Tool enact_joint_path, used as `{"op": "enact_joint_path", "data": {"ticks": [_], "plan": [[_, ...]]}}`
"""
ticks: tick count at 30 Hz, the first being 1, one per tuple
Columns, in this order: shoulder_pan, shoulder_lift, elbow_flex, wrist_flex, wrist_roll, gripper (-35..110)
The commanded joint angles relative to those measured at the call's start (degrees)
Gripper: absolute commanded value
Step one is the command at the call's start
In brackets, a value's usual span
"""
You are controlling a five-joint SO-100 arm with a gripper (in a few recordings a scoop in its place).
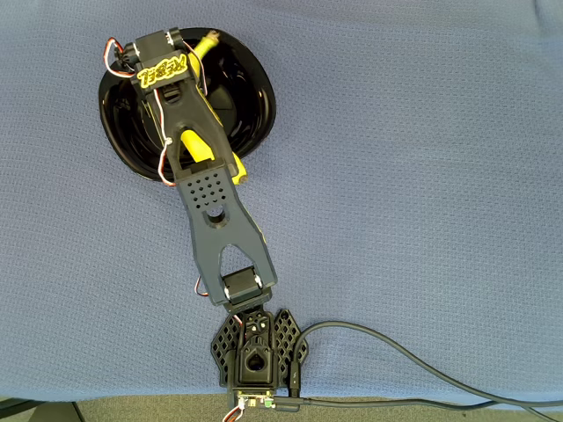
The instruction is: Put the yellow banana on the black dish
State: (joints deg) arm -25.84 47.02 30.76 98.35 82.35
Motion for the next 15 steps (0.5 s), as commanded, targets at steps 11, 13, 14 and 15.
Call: {"op": "enact_joint_path", "data": {"ticks": [11,13,14,15], "plan": [[-0.18,4.57,-0.62,0.35,-1.14,27],[-0.18,5.89,-0.53,1.05,-1.58,28],[-0.09,6.59,-0.53,1.49,-1.93,28],[-0.09,7.47,-0.35,1.67,-2.37,29]]}}
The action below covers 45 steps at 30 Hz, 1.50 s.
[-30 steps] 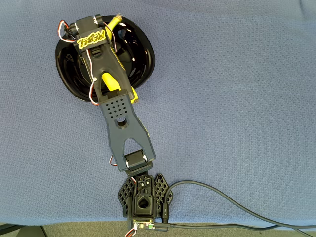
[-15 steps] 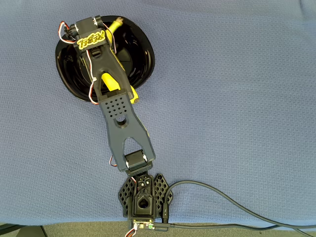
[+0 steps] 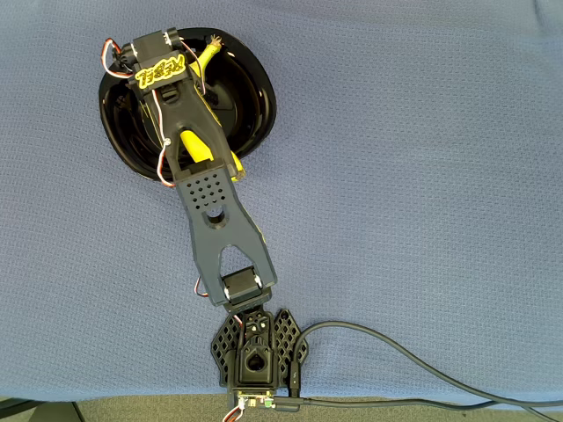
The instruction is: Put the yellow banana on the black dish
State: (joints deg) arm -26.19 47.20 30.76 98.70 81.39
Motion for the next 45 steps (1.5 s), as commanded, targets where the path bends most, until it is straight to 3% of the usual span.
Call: {"op": "enact_joint_path", "data": {"ticks": [1,16,25,35,41,45], "plan": [[0.09,8.09,0.18,1.32,-2.02,30],[-4.48,13.89,3.69,4.31,-0.09,33],[-4.04,25.14,10.02,3.87,-5.89,34],[12.48,49.39,46.14,-21.36,-29.88,0],[19.6,65.3,64.42,-34.54,-47.46,0],[21.01,77.34,74.0,-37.44,-56.07,0]]}}
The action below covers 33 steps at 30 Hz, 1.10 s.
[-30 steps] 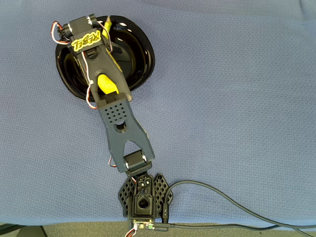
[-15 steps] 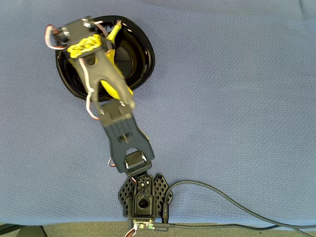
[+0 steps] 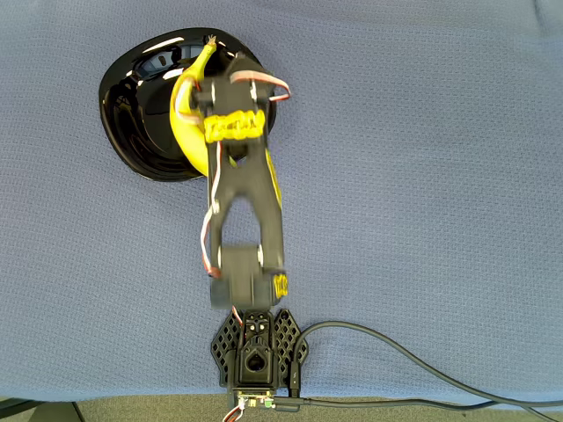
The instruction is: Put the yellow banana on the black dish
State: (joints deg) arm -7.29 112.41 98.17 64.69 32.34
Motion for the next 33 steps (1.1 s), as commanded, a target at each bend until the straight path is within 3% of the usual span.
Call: {"op": "enact_joint_path", "data": {"ticks": [1,4,8,13,25,33], "plan": [[2.46,14.59,8.7,-3.43,-8.61,0],[3.6,22.68,16.96,-3.6,-13.62,2],[4.75,38.41,32.96,-7.03,-28.21,0],[6.86,45.79,41.75,-7.73,-38.14,0],[11.51,62.31,69.79,-14.15,-48.69,0],[10.11,63.28,67.76,-7.38,-42.8,0]]}}
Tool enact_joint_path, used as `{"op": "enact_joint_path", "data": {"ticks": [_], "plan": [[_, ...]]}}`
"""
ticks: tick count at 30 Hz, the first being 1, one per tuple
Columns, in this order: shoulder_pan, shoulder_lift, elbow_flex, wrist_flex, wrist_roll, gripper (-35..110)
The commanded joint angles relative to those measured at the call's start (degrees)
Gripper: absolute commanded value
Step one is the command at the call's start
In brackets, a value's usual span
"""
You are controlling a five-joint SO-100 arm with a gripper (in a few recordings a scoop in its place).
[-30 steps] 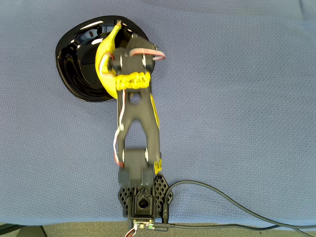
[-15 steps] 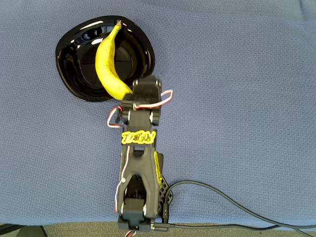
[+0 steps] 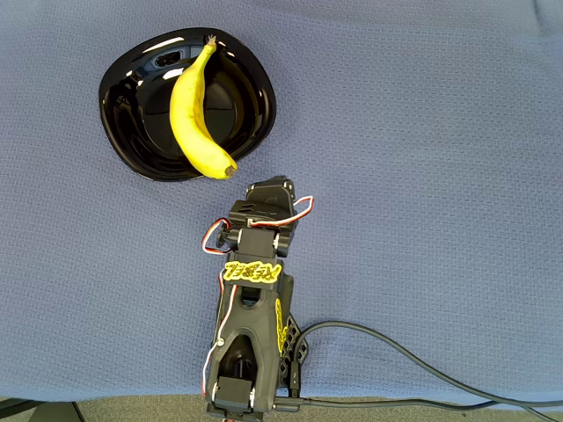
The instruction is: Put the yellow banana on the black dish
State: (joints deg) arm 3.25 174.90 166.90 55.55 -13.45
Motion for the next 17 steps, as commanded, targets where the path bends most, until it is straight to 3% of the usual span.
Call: {"op": "enact_joint_path", "data": {"ticks": [1,17], "plan": [[-0.53,0.97,-1.23,2.55,4.04,0],[-3.96,-5.54,-4.92,2.9,11.95,0]]}}
